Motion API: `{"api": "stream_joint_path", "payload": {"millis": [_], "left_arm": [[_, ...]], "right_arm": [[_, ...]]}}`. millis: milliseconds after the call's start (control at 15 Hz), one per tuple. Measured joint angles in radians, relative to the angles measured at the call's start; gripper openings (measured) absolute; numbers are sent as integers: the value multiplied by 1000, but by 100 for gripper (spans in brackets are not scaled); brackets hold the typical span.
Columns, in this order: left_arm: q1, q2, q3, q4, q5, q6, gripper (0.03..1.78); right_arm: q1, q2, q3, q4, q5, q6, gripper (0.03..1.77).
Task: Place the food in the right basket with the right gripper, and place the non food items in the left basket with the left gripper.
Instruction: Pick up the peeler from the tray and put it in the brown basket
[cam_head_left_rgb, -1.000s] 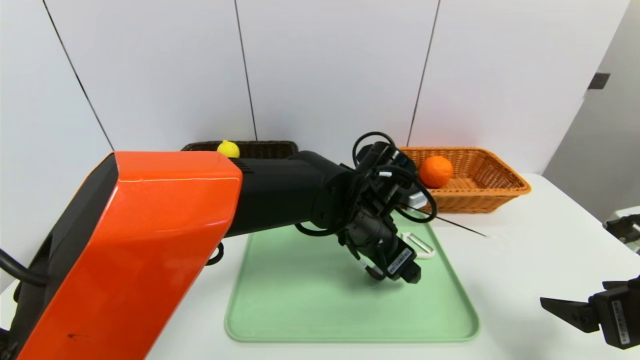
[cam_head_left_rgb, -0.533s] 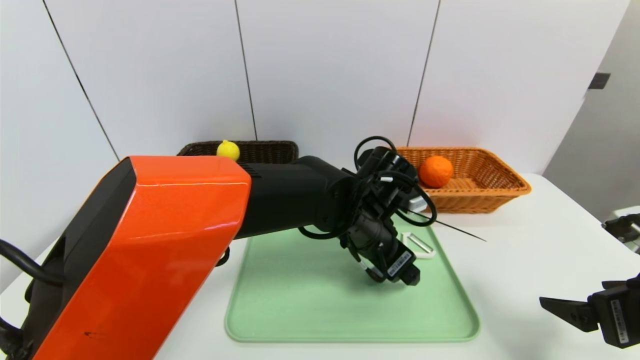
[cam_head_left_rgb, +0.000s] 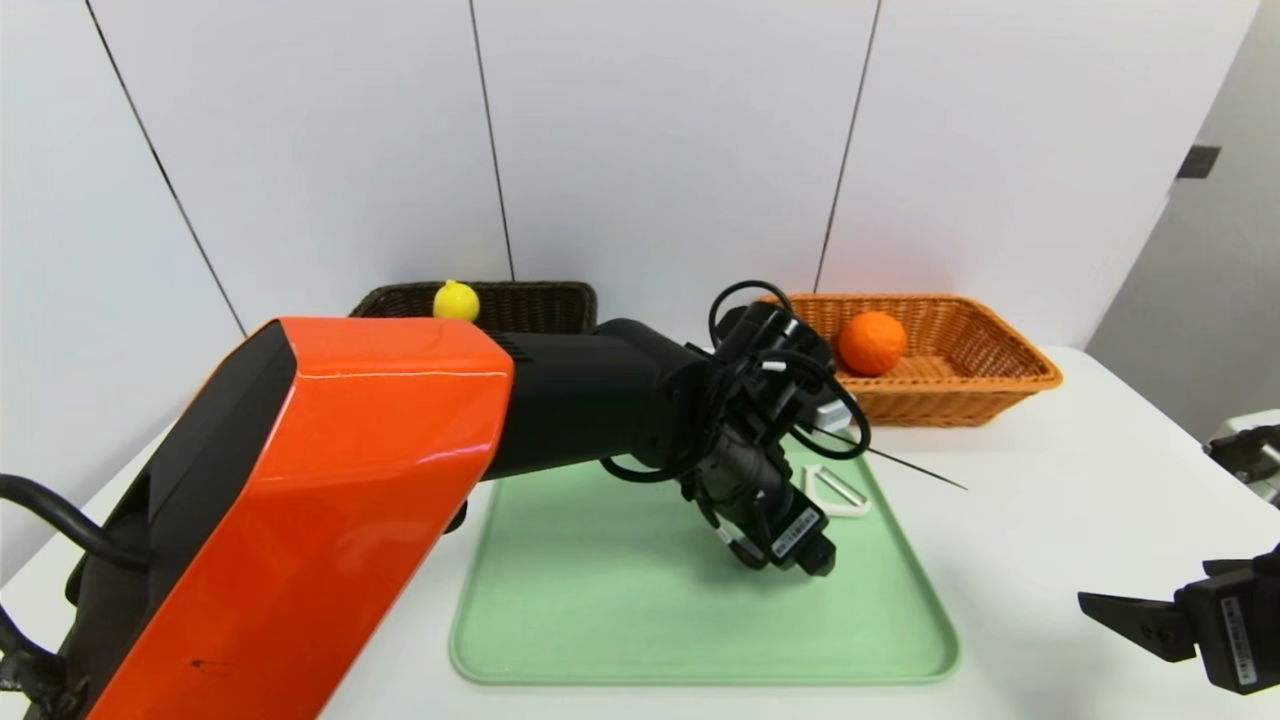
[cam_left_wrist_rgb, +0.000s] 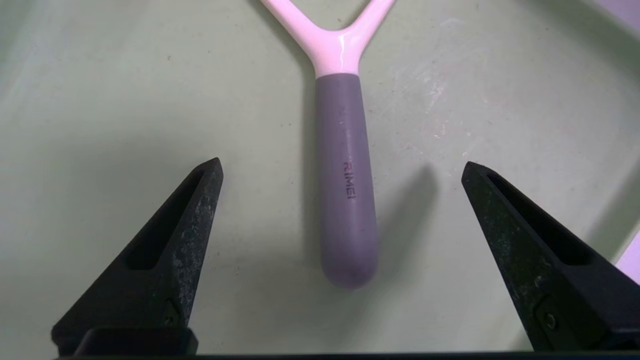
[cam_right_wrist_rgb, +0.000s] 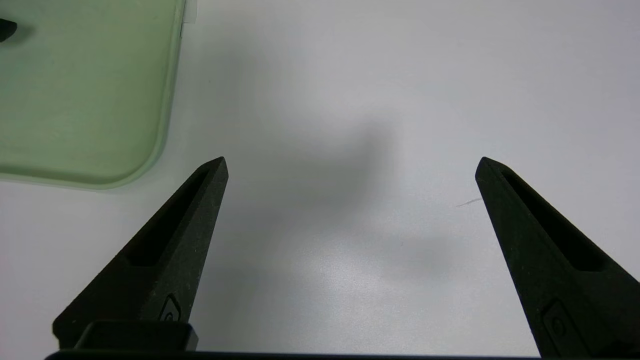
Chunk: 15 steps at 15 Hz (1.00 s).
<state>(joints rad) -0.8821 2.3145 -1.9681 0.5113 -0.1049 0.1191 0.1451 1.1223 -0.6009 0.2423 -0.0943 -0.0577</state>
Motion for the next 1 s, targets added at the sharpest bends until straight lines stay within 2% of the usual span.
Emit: {"api": "stream_joint_path", "payload": {"millis": [733,1000], "left_arm": [[0,15,0,-4,2,1,169],[0,24,0,-5,38,13,169]], "right_arm": [[0,-1,-2,3,-1,0,171],[0,0,-2,1,-1,0,171]]}}
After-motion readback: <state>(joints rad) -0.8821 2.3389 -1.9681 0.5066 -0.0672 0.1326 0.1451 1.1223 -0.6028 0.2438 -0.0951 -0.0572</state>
